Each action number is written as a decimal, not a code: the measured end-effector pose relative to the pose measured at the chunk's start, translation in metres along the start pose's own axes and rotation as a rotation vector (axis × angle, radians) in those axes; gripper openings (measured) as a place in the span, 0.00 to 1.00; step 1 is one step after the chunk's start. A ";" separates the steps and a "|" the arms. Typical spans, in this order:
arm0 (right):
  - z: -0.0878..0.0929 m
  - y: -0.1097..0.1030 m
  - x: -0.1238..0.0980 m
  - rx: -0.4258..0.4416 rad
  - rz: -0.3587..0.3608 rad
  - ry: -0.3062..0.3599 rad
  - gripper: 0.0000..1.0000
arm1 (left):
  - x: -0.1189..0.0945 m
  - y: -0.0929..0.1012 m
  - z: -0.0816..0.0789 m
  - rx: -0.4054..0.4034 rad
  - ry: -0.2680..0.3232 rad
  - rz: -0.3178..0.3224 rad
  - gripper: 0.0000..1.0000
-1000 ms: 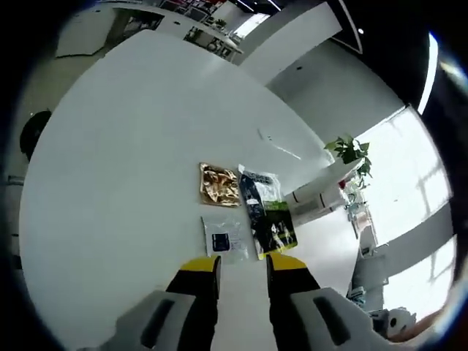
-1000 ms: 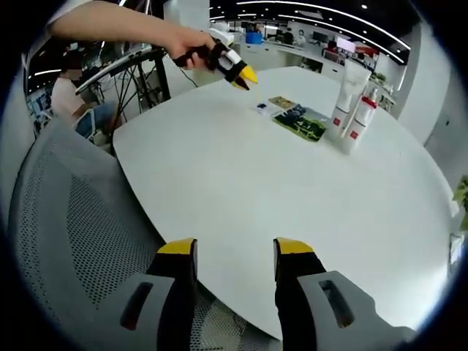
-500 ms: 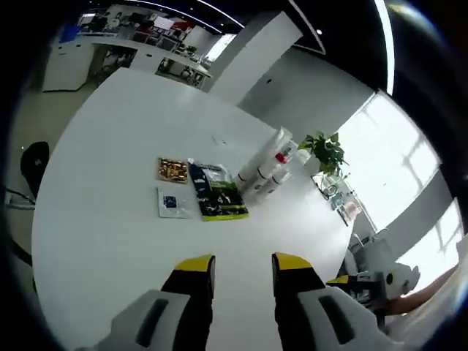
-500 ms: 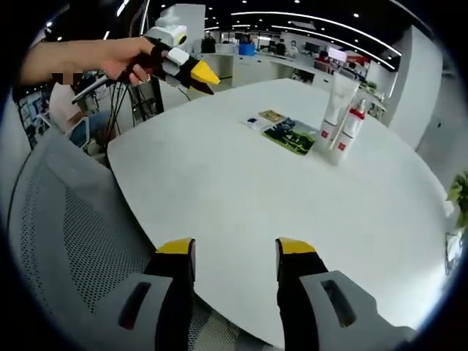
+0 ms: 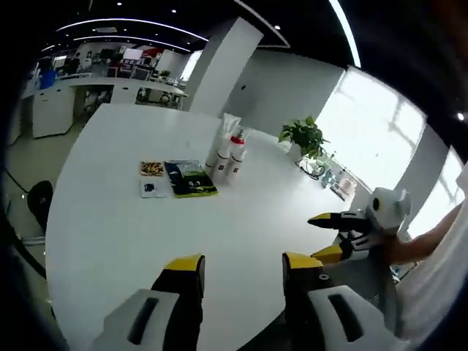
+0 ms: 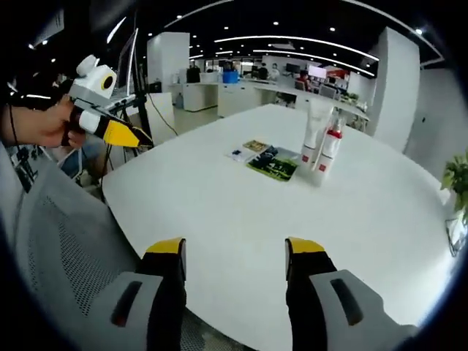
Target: Arrange the skincare products in the storage area until every visible bottle or jar stands upright without overlapping.
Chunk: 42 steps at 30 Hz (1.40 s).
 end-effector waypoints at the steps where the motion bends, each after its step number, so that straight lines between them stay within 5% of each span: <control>1: -0.002 0.000 -0.001 0.009 -0.001 0.011 0.55 | -0.003 0.002 -0.001 0.020 0.022 -0.013 0.47; 9: -0.024 0.001 -0.017 0.049 -0.005 0.141 0.59 | -0.019 0.009 0.007 0.124 0.103 -0.098 0.51; 14: -0.051 -0.003 -0.032 0.097 -0.054 0.316 0.65 | -0.031 0.006 0.001 0.168 0.207 -0.166 0.72; 21: -0.063 -0.003 -0.043 0.129 -0.066 0.399 0.78 | -0.029 0.008 0.002 0.201 0.229 -0.182 0.81; 28: -0.064 -0.001 -0.041 0.149 -0.061 0.402 0.85 | -0.027 0.003 -0.006 0.205 0.280 -0.240 0.95; 31: -0.061 0.005 -0.036 0.170 -0.046 0.378 0.88 | -0.025 -0.011 -0.002 0.167 0.243 -0.290 0.94; 42: -0.055 0.013 -0.032 0.197 -0.019 0.351 0.90 | -0.016 -0.021 0.010 0.117 0.173 -0.306 0.94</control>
Point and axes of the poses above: the point that each gripper's makers call its tool centre point, and the gripper's own axes: x roughly forward along the fingers, y roughly to its right, z roughly out of its underside, the point moved 1 cm from there along -x, roughly backward along the fingers, and after that the axes turned 10 degrees about -y, right-handed, at the moved point
